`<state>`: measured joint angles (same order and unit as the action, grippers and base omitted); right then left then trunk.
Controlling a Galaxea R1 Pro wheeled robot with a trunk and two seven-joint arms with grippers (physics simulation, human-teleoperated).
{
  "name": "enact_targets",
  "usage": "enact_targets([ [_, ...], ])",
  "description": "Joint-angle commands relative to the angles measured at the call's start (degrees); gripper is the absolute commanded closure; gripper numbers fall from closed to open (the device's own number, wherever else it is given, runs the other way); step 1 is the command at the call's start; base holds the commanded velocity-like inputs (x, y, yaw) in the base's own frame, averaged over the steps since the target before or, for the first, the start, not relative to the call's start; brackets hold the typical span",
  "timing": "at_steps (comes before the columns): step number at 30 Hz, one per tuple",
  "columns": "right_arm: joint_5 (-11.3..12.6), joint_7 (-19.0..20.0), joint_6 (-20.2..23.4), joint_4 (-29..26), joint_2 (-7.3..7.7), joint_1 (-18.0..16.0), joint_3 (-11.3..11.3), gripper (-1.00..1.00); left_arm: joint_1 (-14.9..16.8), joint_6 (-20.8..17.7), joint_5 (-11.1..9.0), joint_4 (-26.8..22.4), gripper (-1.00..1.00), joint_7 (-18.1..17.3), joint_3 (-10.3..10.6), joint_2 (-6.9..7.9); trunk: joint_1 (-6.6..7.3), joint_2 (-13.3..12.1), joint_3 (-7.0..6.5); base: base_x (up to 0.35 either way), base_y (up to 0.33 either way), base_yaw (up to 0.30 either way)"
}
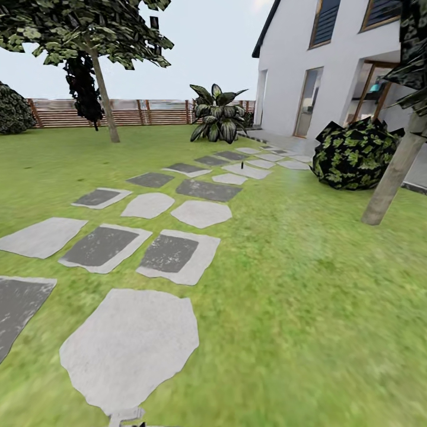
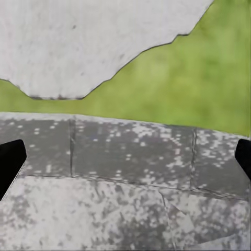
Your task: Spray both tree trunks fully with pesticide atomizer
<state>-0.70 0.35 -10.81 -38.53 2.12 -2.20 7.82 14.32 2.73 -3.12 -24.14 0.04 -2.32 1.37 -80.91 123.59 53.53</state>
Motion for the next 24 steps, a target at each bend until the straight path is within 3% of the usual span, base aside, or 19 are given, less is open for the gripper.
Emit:
enact_targets([
  [1,0.00,0.00,0.00,-0.02,0.03,0.00,0.00,-1.00,0.03,0.00,-0.03,-0.01,-1.00,-0.06,-0.02,-0.02,0.00,0.00,0.00,0.323,-0.060,0.000],
  [24,0.08,-0.09,-3.73,0.20,-0.01,0.00,0.00,-1.00,-0.03,0.15,0.26,0.65,-1.00,-0.09,0.03,1.18,0.00,0.00,0.00,0.323,-0.030,-0.009],
])
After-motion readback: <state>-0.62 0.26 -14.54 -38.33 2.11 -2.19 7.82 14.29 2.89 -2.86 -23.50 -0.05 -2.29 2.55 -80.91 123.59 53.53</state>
